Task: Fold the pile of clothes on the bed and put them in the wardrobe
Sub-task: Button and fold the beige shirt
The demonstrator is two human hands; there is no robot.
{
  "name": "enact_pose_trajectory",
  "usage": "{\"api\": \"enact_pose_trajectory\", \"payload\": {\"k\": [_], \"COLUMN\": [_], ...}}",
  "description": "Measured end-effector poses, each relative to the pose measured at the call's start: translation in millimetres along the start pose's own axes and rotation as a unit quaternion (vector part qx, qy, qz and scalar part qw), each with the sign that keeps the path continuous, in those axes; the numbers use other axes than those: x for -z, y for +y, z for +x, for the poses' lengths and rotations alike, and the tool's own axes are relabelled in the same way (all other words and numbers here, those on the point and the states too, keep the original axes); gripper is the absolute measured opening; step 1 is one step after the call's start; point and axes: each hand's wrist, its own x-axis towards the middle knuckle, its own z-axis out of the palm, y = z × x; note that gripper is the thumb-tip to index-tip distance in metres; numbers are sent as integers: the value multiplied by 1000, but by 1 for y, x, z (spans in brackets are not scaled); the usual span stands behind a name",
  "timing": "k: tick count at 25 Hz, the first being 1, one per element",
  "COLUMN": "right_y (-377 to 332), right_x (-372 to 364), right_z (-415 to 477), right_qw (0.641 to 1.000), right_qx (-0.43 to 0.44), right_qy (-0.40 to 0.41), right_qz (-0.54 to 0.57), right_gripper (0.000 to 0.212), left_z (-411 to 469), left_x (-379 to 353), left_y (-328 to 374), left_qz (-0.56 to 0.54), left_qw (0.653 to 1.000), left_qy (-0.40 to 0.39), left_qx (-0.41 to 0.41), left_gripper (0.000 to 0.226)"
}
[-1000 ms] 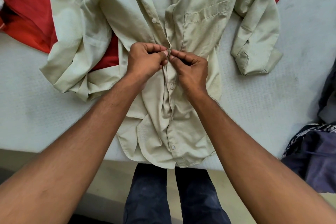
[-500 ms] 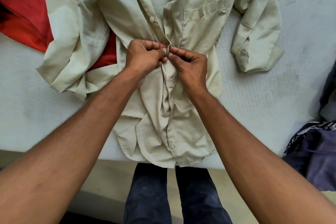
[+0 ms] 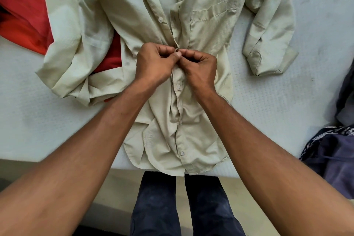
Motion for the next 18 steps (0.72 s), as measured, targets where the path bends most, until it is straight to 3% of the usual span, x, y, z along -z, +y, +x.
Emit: {"api": "enact_pose_trajectory", "payload": {"k": [8,13,16,18], "right_y": [0,-5,-11,-15], "right_x": [0,3,5,6], "right_z": [-3,-6,2,6], "right_qw": [1000,999,999,998], "right_qx": [15,23,-27,-47], "right_qy": [-10,-28,-36,-34], "right_qz": [-15,-29,-12,1], "right_gripper": [19,13,11,11], "left_z": [-3,7,10,9], "left_x": [-15,0,11,10], "left_y": [7,2,3,2], "left_qz": [52,42,4,9], "left_qw": [992,999,998,998], "left_qy": [111,17,-48,-50], "left_qx": [0,12,40,33], "left_gripper": [8,14,19,20]}}
